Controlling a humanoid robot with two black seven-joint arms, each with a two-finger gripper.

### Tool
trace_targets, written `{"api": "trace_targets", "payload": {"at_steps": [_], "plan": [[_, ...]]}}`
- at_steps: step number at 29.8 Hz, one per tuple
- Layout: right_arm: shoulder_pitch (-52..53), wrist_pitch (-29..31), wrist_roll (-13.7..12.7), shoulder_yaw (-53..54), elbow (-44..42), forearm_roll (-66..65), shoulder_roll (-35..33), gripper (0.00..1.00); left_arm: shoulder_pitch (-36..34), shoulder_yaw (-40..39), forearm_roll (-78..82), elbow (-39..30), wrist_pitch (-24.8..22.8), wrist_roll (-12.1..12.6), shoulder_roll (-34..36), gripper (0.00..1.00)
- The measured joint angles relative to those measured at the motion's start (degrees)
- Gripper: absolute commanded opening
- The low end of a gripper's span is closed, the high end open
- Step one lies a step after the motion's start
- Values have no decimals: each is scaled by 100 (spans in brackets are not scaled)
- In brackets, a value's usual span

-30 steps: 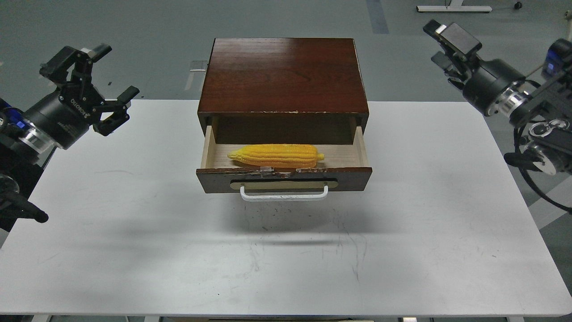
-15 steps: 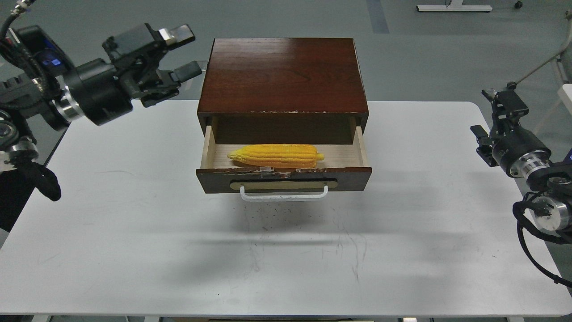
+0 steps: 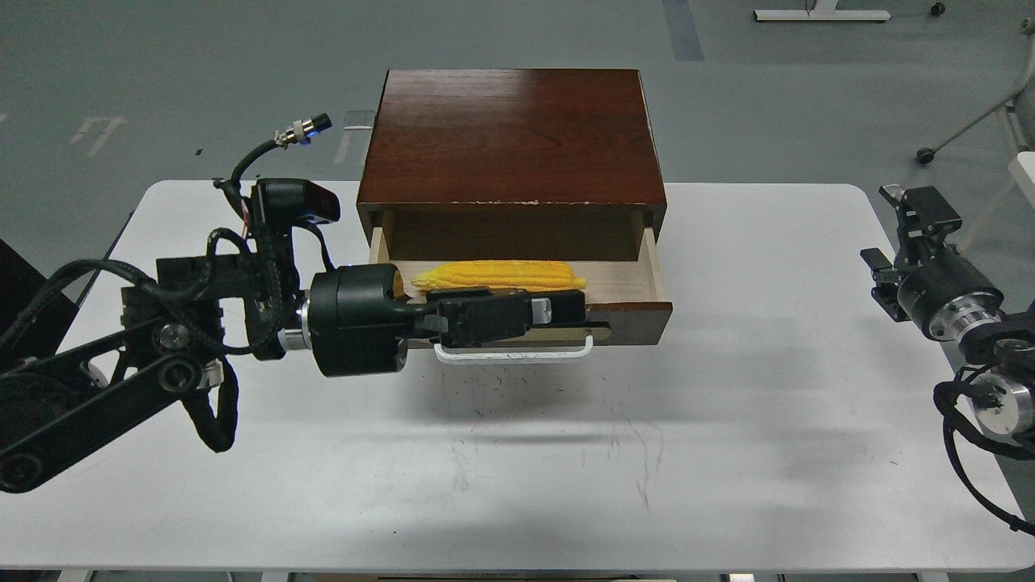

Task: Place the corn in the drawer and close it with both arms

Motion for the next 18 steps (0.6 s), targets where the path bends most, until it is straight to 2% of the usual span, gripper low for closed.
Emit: {"api": "trace_targets", "payload": {"at_steps": [9, 14, 18], "plan": [[-41, -7, 0, 0, 0, 0, 0, 99, 901, 1, 7, -38, 0, 96, -27, 0], [-47, -9, 0, 0, 0, 0, 0, 99, 1256, 1, 16, -38, 0, 232, -47, 0], [-53, -20, 0, 0, 1, -1, 0, 99, 1604, 7, 2, -18, 0, 442, -69, 0]]}}
